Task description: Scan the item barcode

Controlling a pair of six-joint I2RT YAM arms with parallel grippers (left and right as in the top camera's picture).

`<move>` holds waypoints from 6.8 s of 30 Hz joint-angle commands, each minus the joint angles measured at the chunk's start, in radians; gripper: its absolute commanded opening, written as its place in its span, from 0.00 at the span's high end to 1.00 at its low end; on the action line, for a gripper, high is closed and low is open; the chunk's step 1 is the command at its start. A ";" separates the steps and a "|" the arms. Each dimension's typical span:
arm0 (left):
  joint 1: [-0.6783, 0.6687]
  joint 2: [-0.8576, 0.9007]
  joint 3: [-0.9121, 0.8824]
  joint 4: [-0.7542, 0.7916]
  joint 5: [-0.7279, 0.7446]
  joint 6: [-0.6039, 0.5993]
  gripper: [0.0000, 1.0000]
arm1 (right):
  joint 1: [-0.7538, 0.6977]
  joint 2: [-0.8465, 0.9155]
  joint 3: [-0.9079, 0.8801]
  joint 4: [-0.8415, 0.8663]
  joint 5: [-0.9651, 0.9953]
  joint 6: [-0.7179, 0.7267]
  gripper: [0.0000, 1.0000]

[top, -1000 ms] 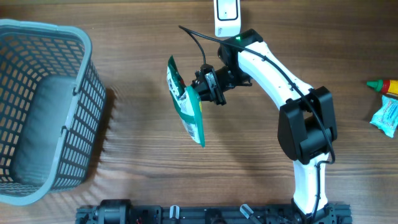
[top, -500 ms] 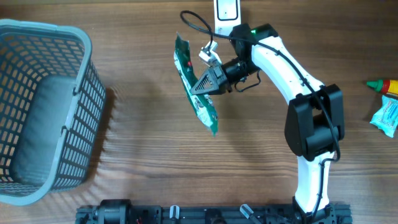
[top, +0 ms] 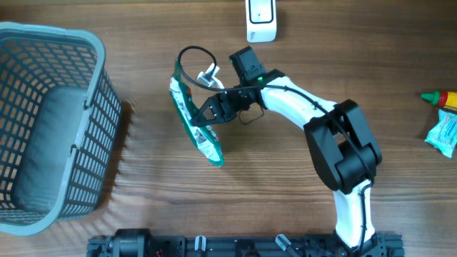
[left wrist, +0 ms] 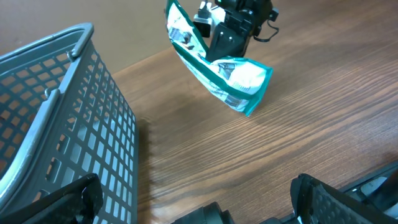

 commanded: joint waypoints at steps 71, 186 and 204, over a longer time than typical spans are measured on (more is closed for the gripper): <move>-0.003 -0.003 0.000 0.002 -0.002 0.005 0.00 | -0.002 -0.297 -0.077 0.223 0.756 -0.002 0.95; -0.003 -0.003 0.000 0.003 -0.002 0.005 0.00 | -0.800 -1.336 0.267 -1.037 0.947 -0.347 0.00; -0.003 -0.003 0.000 0.002 -0.002 0.005 0.00 | -0.527 -2.096 -1.265 0.420 1.143 0.061 0.00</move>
